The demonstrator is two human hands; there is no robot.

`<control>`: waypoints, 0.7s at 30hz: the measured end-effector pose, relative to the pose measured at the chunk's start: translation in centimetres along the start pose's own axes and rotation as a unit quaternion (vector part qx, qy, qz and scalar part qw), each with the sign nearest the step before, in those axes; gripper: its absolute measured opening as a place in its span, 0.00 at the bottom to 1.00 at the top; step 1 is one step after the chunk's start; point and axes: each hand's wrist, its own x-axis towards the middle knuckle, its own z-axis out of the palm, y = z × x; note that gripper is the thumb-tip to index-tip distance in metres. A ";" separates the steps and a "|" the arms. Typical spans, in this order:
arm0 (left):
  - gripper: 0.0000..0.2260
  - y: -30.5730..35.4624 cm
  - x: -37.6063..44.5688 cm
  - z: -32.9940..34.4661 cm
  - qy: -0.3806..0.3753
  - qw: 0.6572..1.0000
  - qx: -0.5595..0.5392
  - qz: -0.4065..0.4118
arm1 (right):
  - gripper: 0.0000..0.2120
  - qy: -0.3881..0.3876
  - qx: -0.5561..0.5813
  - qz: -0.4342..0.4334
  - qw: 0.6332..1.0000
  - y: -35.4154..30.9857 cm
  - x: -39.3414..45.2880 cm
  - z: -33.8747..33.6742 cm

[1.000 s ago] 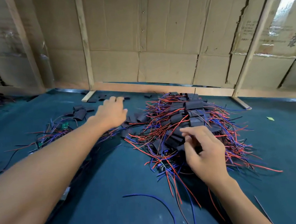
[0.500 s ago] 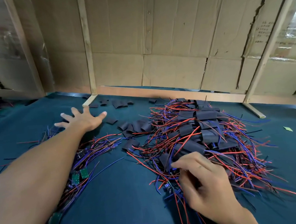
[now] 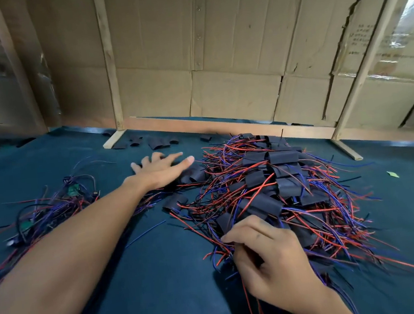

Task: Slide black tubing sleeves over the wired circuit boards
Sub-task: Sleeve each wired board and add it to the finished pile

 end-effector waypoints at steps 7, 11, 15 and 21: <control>0.29 1.8 -4.0 1.6 0.034 0.989 0.060 0.130 | 0.13 -0.016 0.011 0.020 1.000 -0.2 -0.4 0.0; 0.14 0.4 -5.8 -0.9 0.013 0.986 0.029 0.165 | 0.13 -0.026 0.009 0.025 0.999 -0.2 -0.6 -0.1; 0.09 -0.9 -7.3 -4.3 0.031 0.987 0.007 0.156 | 0.14 -0.022 0.016 0.027 0.999 -0.2 -0.6 -0.1; 0.17 -0.4 -9.3 -6.3 0.036 0.991 -0.004 0.126 | 0.14 -0.011 0.008 0.029 0.999 -0.3 -0.8 0.0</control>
